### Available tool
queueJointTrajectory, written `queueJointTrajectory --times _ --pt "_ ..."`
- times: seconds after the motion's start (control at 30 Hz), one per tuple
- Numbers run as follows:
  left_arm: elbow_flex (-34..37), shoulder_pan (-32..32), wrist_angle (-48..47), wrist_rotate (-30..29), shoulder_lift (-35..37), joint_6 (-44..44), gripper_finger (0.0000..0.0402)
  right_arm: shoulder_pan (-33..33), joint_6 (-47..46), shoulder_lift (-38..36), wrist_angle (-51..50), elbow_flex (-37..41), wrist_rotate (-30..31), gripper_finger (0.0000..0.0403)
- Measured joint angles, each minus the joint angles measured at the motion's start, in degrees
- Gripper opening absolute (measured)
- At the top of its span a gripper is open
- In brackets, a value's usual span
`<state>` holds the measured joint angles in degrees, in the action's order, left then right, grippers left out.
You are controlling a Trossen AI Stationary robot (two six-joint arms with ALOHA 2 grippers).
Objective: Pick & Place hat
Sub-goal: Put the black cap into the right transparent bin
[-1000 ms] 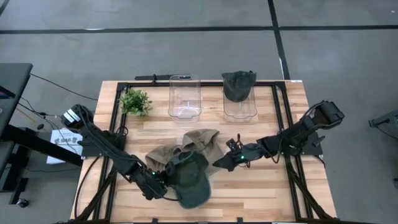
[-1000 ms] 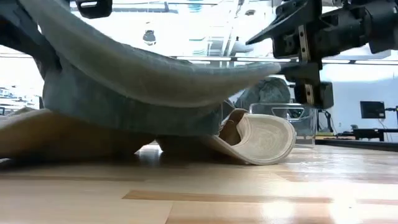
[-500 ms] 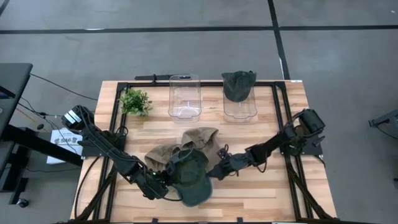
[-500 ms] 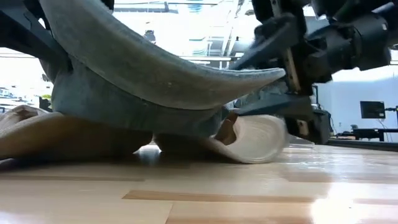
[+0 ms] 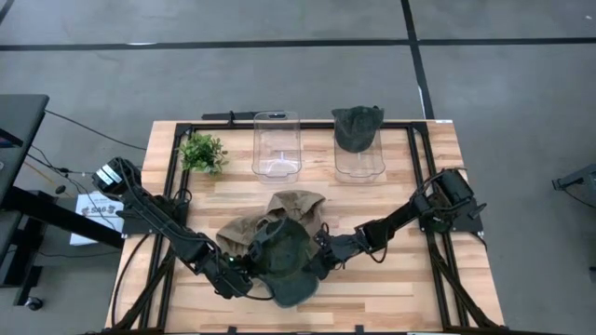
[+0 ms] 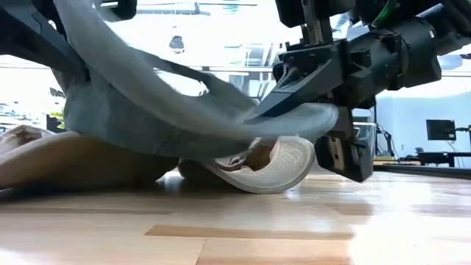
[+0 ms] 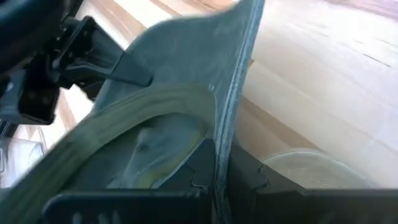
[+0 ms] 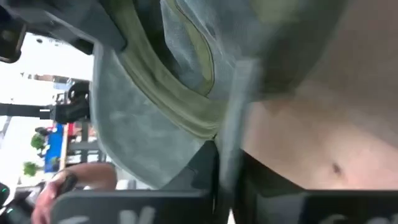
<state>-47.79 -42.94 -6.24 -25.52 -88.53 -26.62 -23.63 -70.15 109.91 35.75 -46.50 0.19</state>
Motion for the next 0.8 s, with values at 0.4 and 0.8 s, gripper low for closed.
queueJointTrajectory --times 0.4,0.8 --pt "0.0 -0.13 5.67 1.75 0.0 12.57 0.0049 -2.53 2.16 -0.67 0.38 0.04 3.82 0.0004" --pt "-0.04 -0.14 6.89 0.49 0.04 14.13 0.0144 -6.13 8.86 -18.29 -20.02 0.07 16.2 0.0003"
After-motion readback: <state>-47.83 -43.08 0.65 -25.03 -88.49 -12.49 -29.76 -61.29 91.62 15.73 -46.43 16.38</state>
